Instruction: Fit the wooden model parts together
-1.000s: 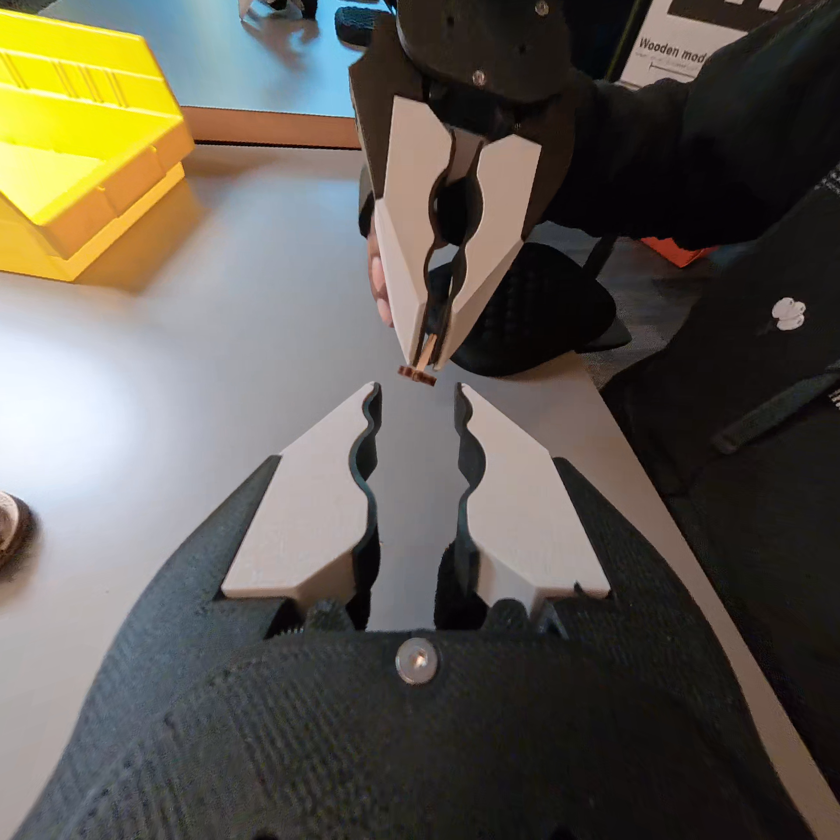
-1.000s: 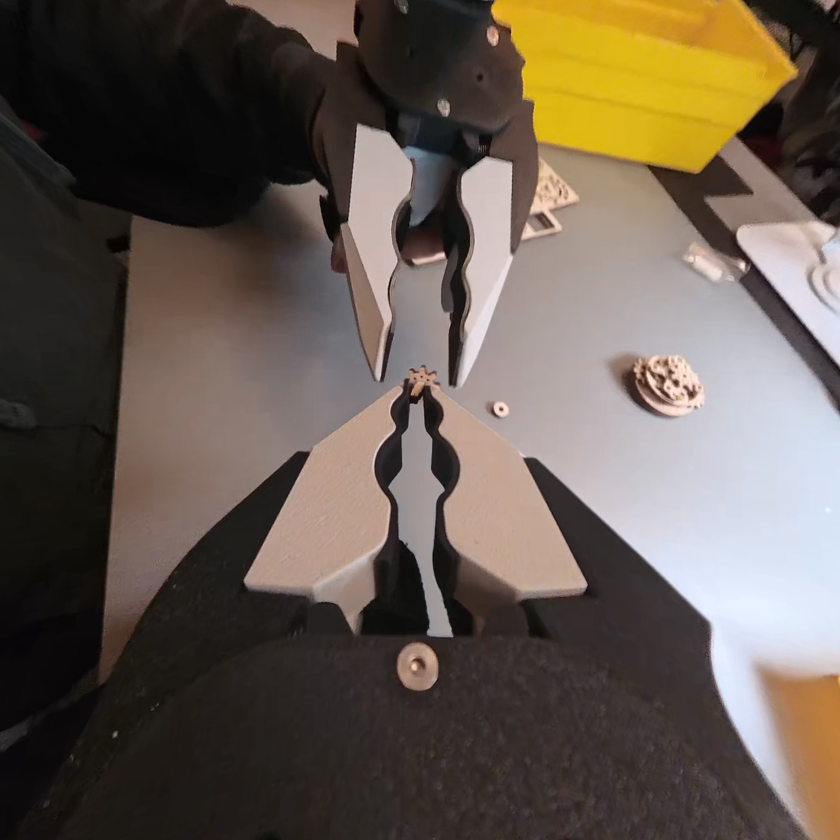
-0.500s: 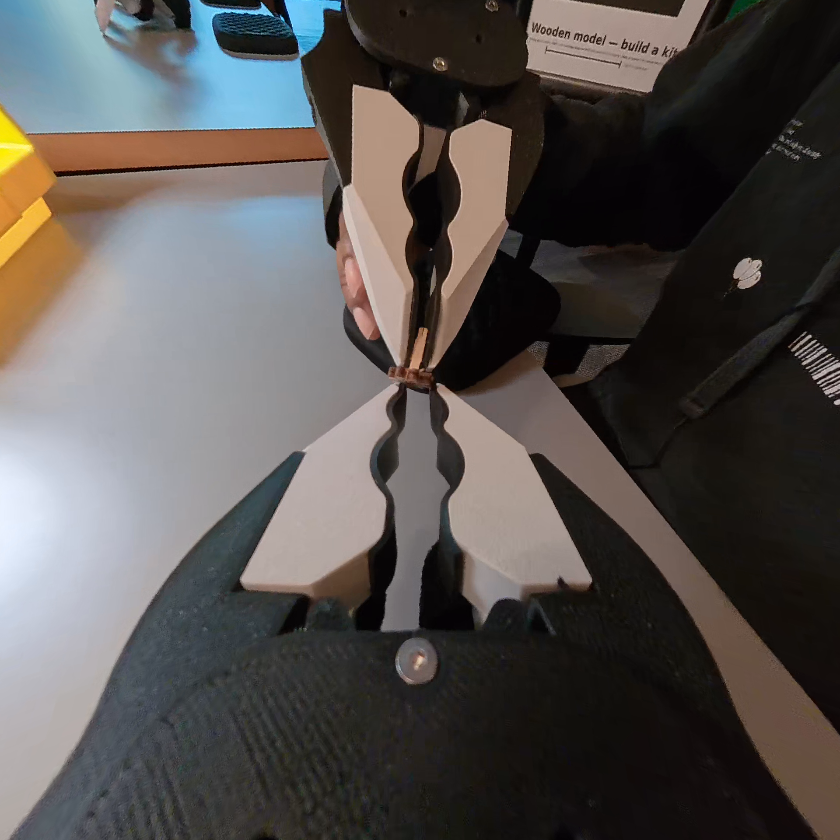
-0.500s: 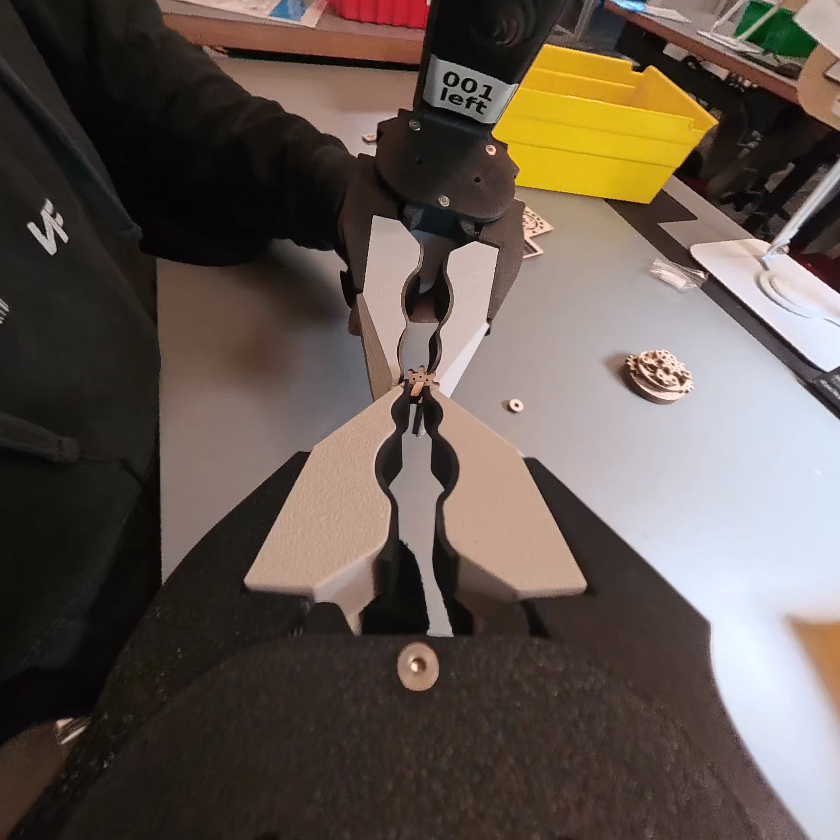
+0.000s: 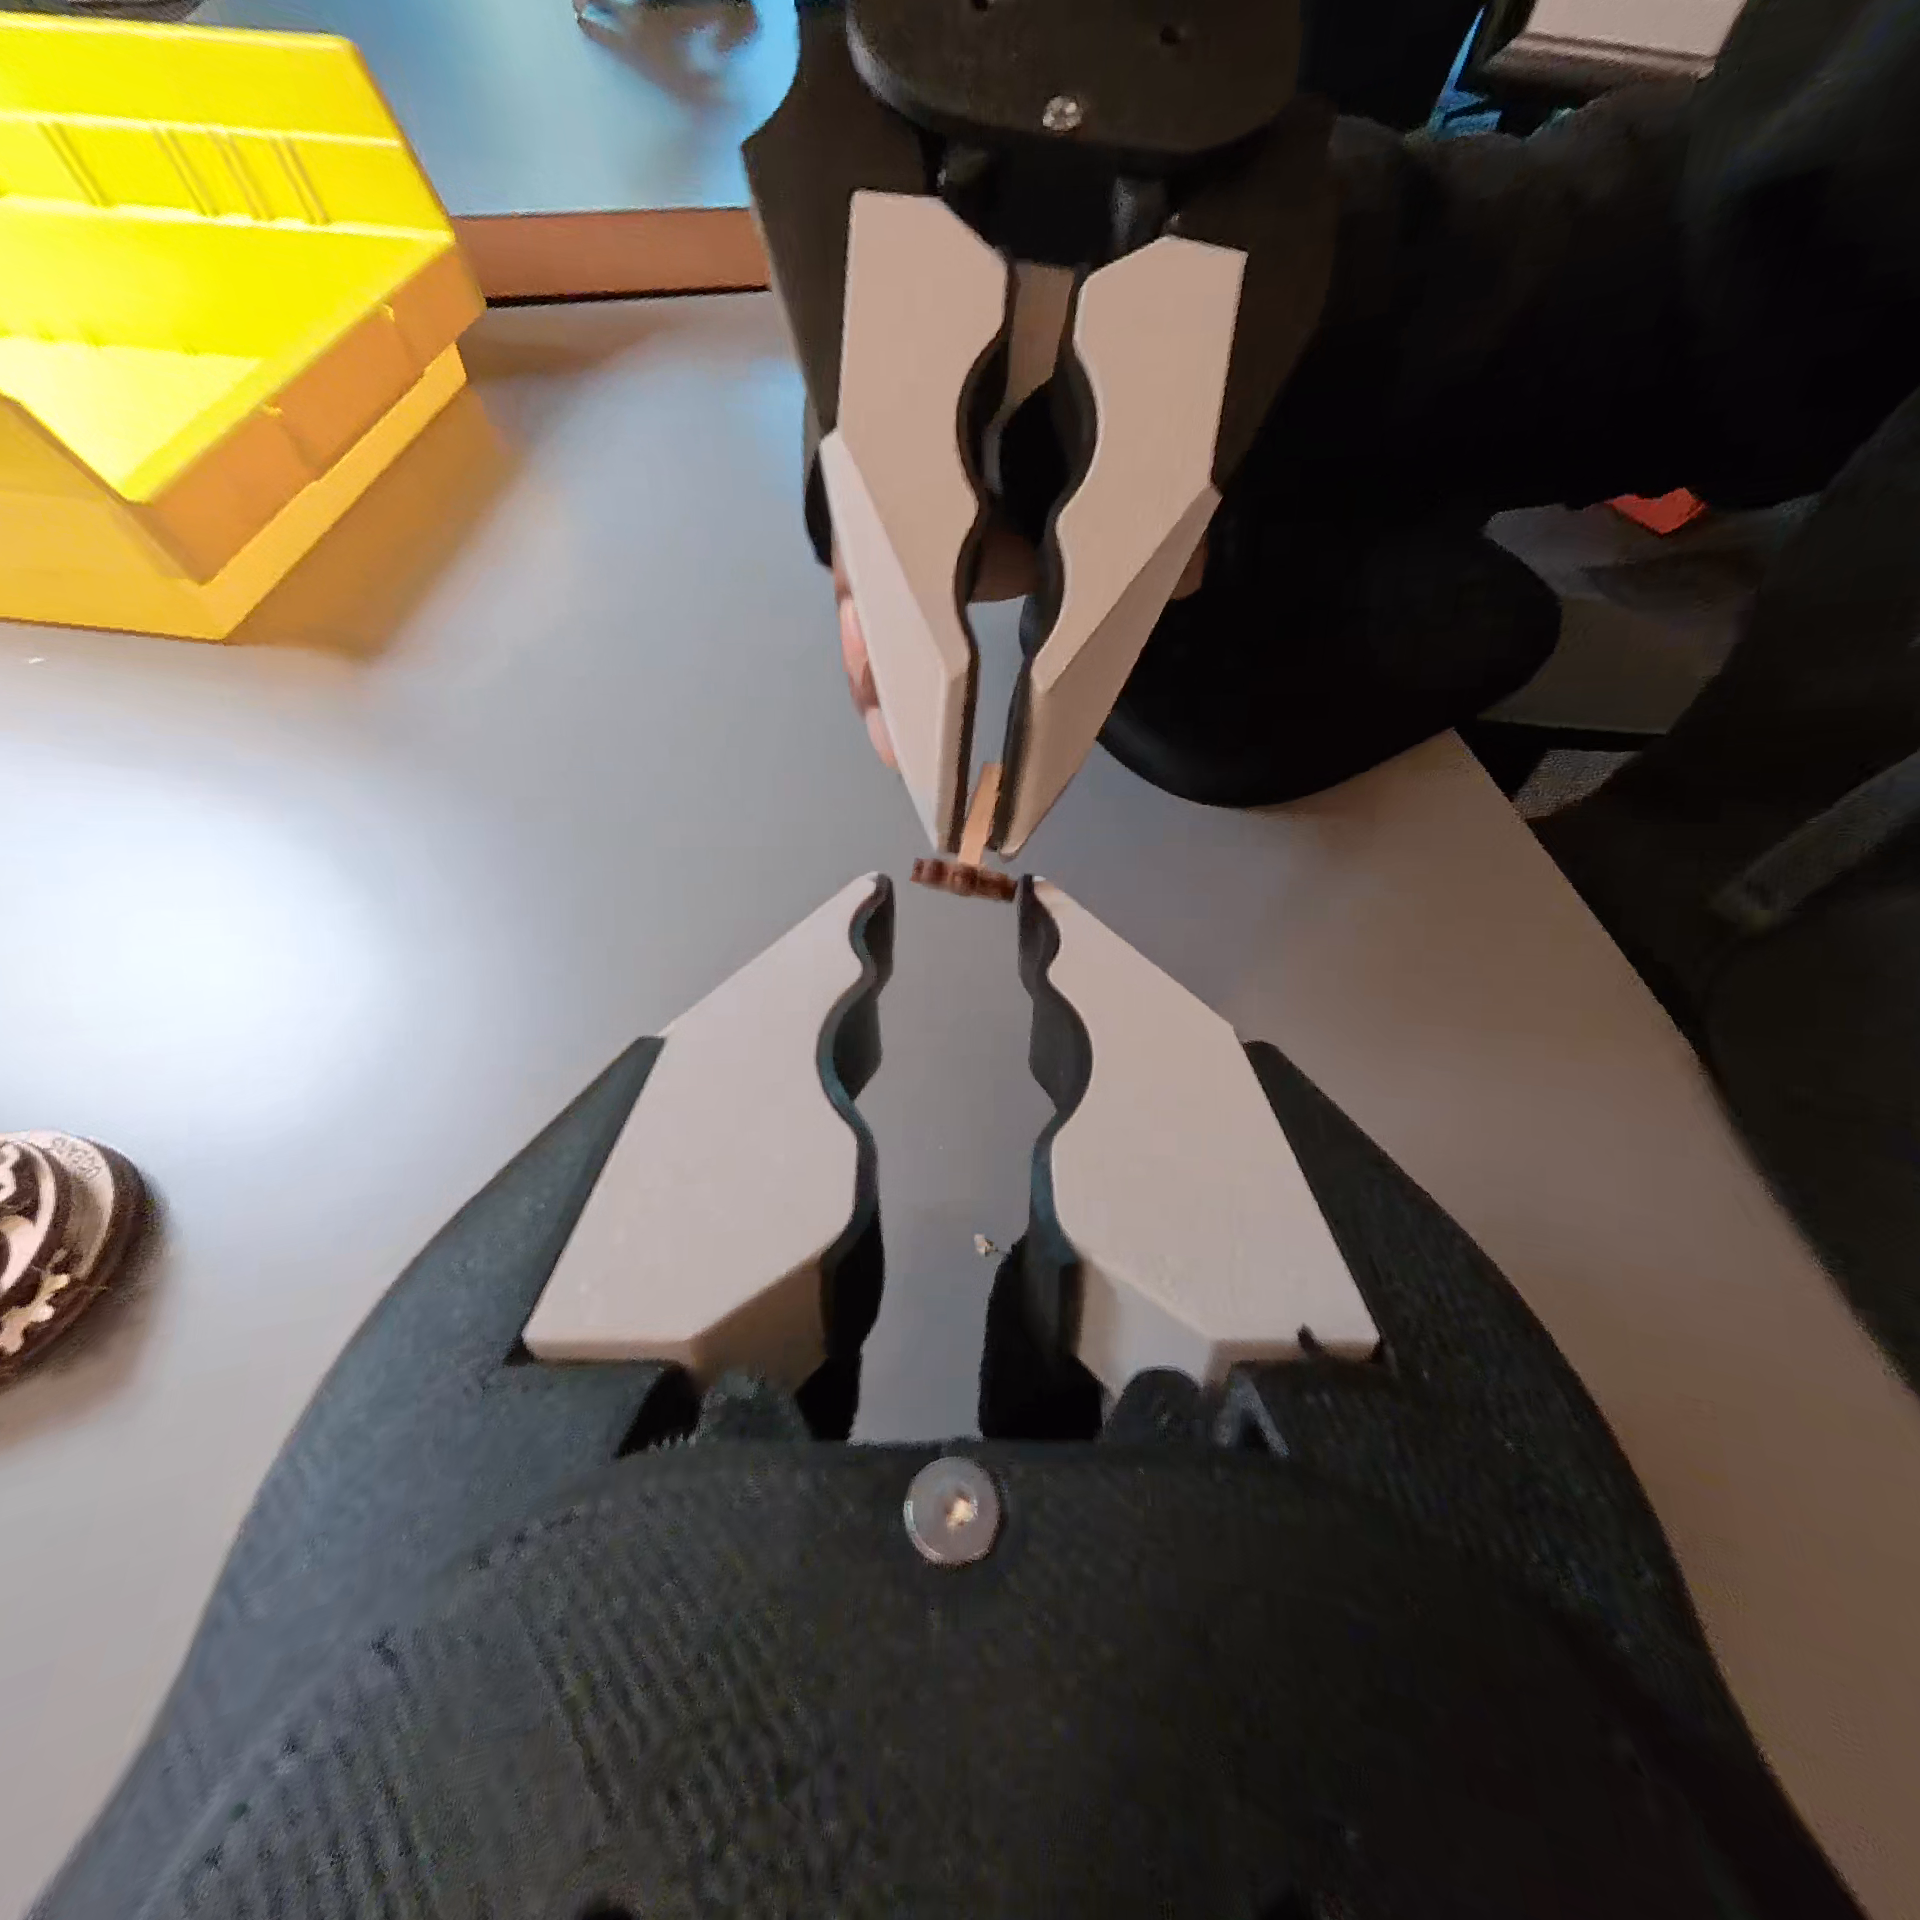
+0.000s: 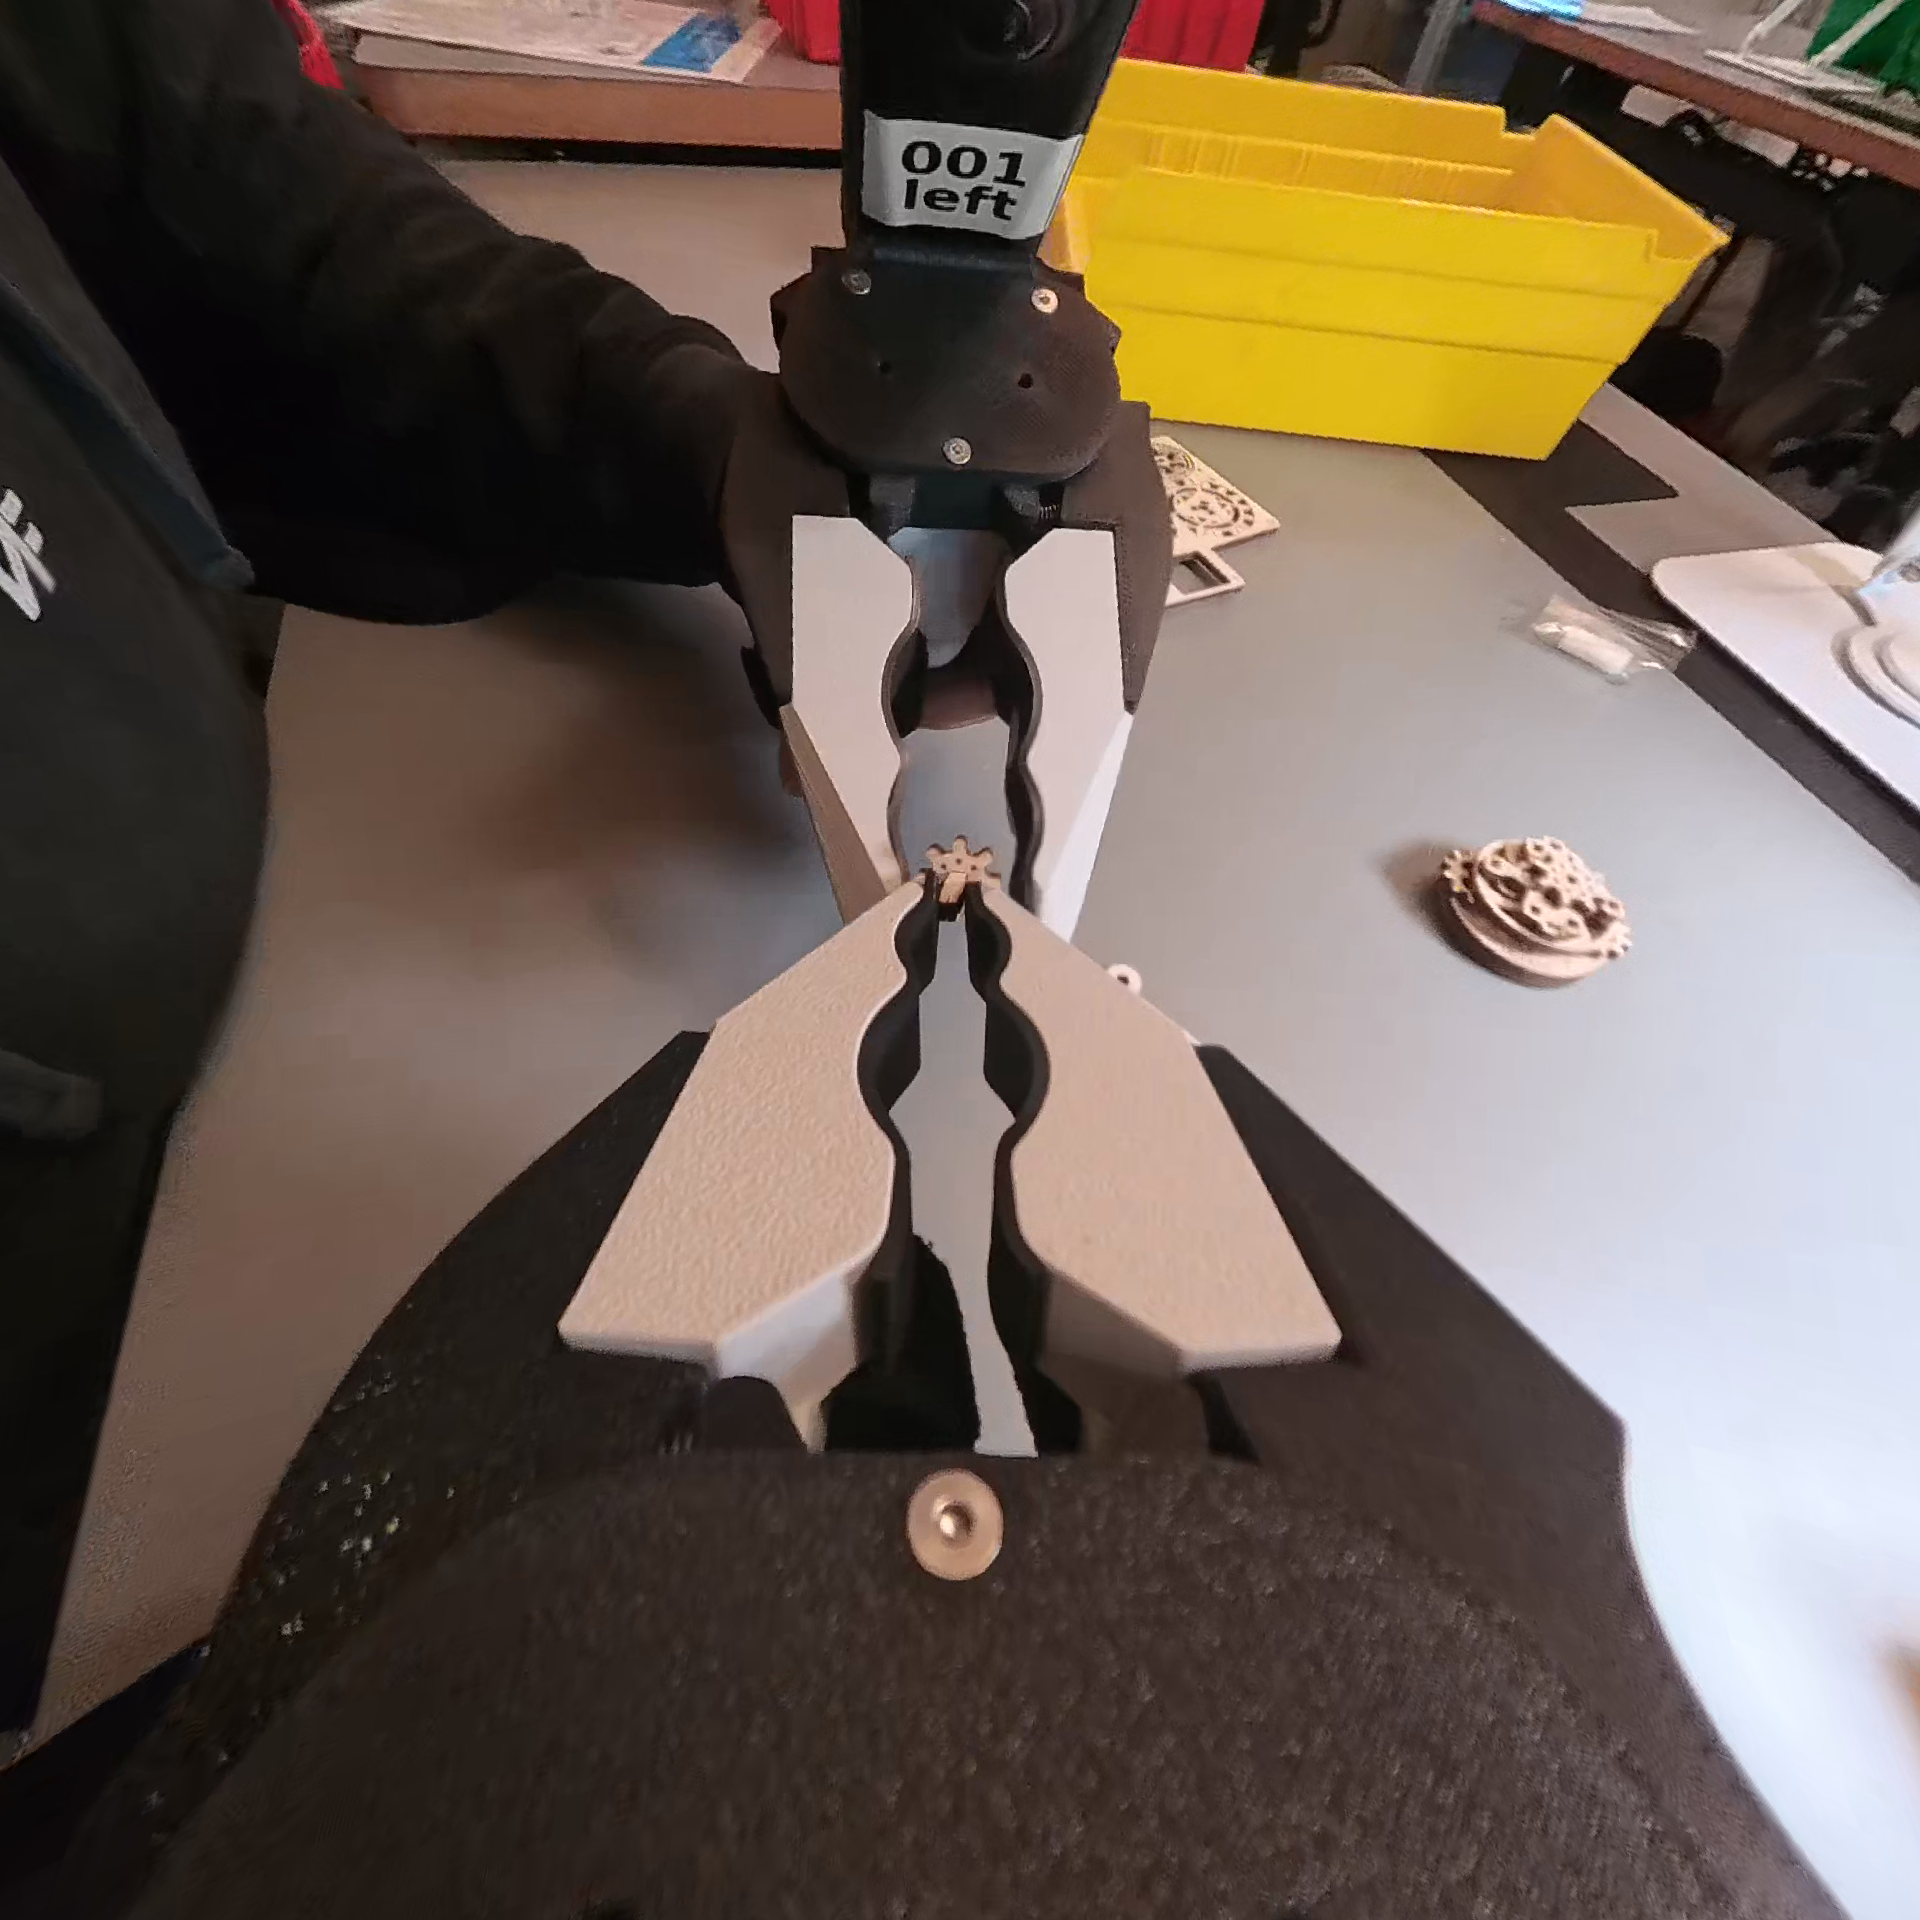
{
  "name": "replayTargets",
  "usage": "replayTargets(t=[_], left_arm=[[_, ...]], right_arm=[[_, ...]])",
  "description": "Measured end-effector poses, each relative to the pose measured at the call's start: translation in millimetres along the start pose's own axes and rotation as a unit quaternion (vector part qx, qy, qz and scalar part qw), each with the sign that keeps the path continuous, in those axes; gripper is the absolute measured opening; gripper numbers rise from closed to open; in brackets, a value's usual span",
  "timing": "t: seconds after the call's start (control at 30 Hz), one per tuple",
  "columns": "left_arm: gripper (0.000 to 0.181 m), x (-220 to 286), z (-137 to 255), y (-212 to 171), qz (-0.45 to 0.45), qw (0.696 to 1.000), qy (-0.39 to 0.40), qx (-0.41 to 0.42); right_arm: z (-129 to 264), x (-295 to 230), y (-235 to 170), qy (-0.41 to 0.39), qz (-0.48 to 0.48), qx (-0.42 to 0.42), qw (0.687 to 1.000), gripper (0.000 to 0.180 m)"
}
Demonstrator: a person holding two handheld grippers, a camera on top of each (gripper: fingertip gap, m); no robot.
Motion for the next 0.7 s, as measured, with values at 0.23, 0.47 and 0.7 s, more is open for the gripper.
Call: replayTargets(t=[0.23, 0.47, 0.7], left_arm=[[0.014, -4.9, 19.7, -3.1, -0.017, 0.999, 0.028, -0.015], [0.013, -14.0, 28.5, -8.8, -0.013, 0.998, 0.065, -0.026], [0.013, -19.9, 36.3, -15.8, -0.053, 0.987, 0.140, -0.063]], right_arm=[[-18.9, 10.7, 13.7, 0.033, 0.012, 0.000, 0.999, 0.002], [-18.9, 25.3, 10.4, 0.049, -0.023, 0.028, 0.998, 0.001], [-10.9, 44.4, 6.1, 0.041, -0.092, 0.064, 0.993, 0.011]])
Point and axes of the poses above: each gripper's, where its closed fingertips meet, z back along the fingers, y out of its top, x = y × z across the jaws, the point moved 7 cm from there along z, back along the fingers, and after that the axes turned 7 degrees about -z, right-handed, at the moved point
